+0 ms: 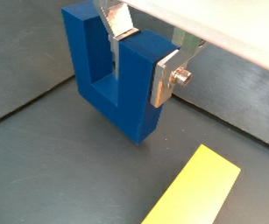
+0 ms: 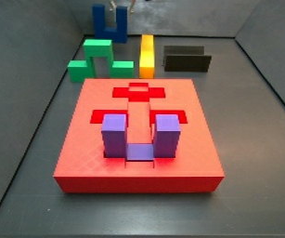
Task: Pick up the blue object. Move up. Move to above the board. Insert the blue object.
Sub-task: Pick up the blue object, then move up, then move to above the board.
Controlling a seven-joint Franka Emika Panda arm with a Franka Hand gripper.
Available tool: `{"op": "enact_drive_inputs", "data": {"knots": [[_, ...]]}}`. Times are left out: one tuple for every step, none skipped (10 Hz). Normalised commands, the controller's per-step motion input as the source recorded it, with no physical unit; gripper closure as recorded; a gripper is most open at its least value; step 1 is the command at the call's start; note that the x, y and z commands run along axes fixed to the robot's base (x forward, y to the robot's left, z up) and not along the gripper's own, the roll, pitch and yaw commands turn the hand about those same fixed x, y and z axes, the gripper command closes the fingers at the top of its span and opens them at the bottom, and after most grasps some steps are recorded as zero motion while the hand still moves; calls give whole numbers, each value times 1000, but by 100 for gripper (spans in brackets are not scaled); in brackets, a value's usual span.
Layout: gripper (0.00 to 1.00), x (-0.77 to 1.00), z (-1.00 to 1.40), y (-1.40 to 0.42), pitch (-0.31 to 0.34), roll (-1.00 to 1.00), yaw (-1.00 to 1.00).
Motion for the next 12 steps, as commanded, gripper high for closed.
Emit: {"op": "enact_drive_inputs", "data": {"knots": [[100, 0, 0, 0, 0, 0, 0], [100, 0, 0, 0, 0, 0, 0], [100, 0, 833, 0, 0, 0, 0], [100, 11, 821, -27, 3, -1, 38], [100, -15, 590, -26, 33, 30, 36], [100, 13, 288, -9, 31, 74, 29], [100, 0, 1400, 0, 0, 0, 0], [100, -23, 1400, 8, 12, -35, -7], [100, -74, 1400, -4, 22, -13, -7], [100, -15, 1400, -1, 4, 14, -2], [100, 32, 801, 8, 56, -11, 3], [100, 37, 447, 7, 82, -1, -4]]}}
